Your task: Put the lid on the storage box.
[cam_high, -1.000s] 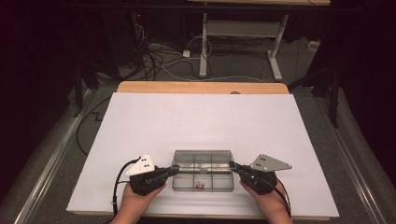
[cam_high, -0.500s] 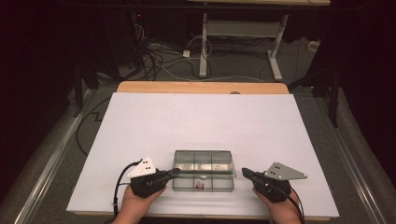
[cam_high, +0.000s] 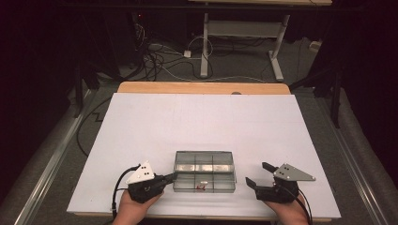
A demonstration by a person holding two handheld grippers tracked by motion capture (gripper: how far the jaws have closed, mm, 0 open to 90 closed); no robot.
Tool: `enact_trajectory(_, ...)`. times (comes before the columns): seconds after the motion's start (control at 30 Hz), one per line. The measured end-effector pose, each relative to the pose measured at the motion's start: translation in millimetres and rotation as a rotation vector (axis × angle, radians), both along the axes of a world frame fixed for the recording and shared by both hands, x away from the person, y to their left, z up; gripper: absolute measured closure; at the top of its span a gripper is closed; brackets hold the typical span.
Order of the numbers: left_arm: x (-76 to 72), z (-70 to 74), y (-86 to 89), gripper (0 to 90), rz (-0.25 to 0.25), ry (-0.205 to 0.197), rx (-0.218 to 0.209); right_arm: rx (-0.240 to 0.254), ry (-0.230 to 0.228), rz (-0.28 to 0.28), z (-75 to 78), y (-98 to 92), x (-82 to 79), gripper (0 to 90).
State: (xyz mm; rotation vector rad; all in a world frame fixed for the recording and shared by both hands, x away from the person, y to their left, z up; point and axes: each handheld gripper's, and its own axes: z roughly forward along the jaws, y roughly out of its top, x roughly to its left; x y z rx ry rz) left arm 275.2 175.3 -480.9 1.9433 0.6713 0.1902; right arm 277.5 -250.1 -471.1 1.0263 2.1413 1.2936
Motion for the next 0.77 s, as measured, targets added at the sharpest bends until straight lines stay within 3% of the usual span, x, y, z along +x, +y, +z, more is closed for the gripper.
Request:
enact_trajectory(0.2,-3.9,-3.0,7.2,87.5,0.0,-0.006,0.0,0.008,-0.001,-0.026,-1.8,-1.4,1.8,5.2)
enact_trajectory(0.43,-1.4,-6.3,22.4,86.5,0.061,-0.029,0.027,0.01,-0.01,-0.041,-3.0,-1.8,2.3,0.5)
enact_trajectory(0.6,3.7,-6.9,30.4,61.1,0.123,-0.053,0.062,0.008,-0.014,-0.044,-3.5,-1.1,2.6,0.4)
enact_trajectory(0.77,10.7,-8.3,39.0,28.1,0.184,-0.035,0.031,0.006,-0.015,-0.046,-4.6,-1.2,3.2,0.4)
